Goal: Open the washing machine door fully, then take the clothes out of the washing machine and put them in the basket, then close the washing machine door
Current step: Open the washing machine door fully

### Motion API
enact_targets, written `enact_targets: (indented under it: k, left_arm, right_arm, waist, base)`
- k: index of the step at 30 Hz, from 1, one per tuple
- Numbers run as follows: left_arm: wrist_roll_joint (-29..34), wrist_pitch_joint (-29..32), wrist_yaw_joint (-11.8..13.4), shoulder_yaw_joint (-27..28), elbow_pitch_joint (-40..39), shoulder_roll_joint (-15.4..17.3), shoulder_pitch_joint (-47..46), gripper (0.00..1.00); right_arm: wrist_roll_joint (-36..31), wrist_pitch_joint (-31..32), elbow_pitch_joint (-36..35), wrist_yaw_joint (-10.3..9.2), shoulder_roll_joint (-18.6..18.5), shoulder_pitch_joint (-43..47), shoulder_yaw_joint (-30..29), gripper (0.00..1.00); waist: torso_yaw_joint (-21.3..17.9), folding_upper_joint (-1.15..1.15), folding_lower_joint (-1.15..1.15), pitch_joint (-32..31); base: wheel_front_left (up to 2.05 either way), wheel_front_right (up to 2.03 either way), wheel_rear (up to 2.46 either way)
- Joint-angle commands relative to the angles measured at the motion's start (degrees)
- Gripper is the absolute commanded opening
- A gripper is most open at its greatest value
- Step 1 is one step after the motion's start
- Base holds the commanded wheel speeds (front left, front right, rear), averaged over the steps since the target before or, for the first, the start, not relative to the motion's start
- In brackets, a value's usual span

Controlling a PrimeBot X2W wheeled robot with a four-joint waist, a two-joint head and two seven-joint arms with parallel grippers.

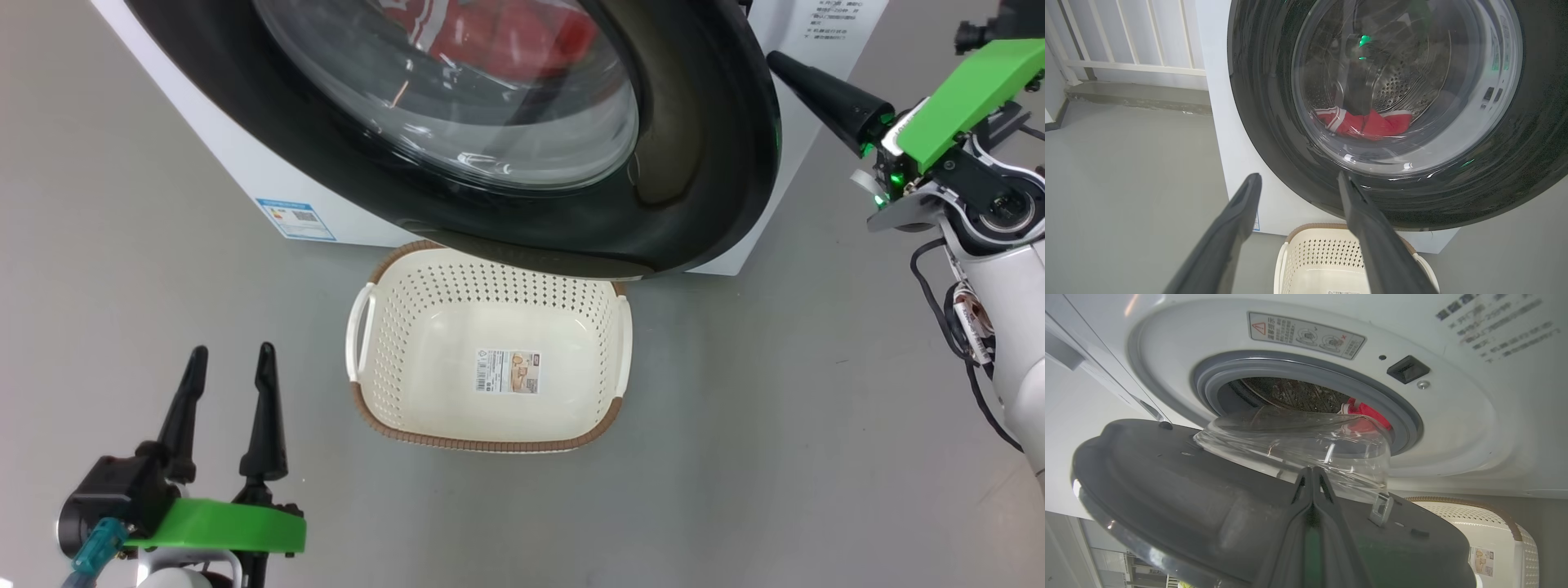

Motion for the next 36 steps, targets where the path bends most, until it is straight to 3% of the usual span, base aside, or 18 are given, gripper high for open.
enact_targets:
  k: [1,17,36]
  left_arm:
    - [-0.33,-0.46,0.43,1.73,-1.10,1.11,-1.07,1.00]
    - [-0.27,-0.46,0.63,2.09,-0.76,1.11,-0.40,1.00]
    - [0.19,-0.46,0.50,1.71,0.30,1.11,2.28,1.00]
  right_arm:
    - [0.70,0.71,-1.04,0.09,0.42,-1.06,0.36,0.00]
    - [2.42,8.60,-2.68,0.09,0.84,2.26,1.97,0.00]
    - [2.95,11.82,-13.34,0.09,1.14,14.65,3.38,0.00]
  waist:
    - [0.14,0.00,0.00,-0.08]
    - [-0.08,0.00,0.00,-1.58]
    - [2.08,0.00,0.00,-6.72]
  base:
    - [0.00,0.00,0.00]
    - [0.00,0.00,0.00]
    - [0.00,0.00,0.00]
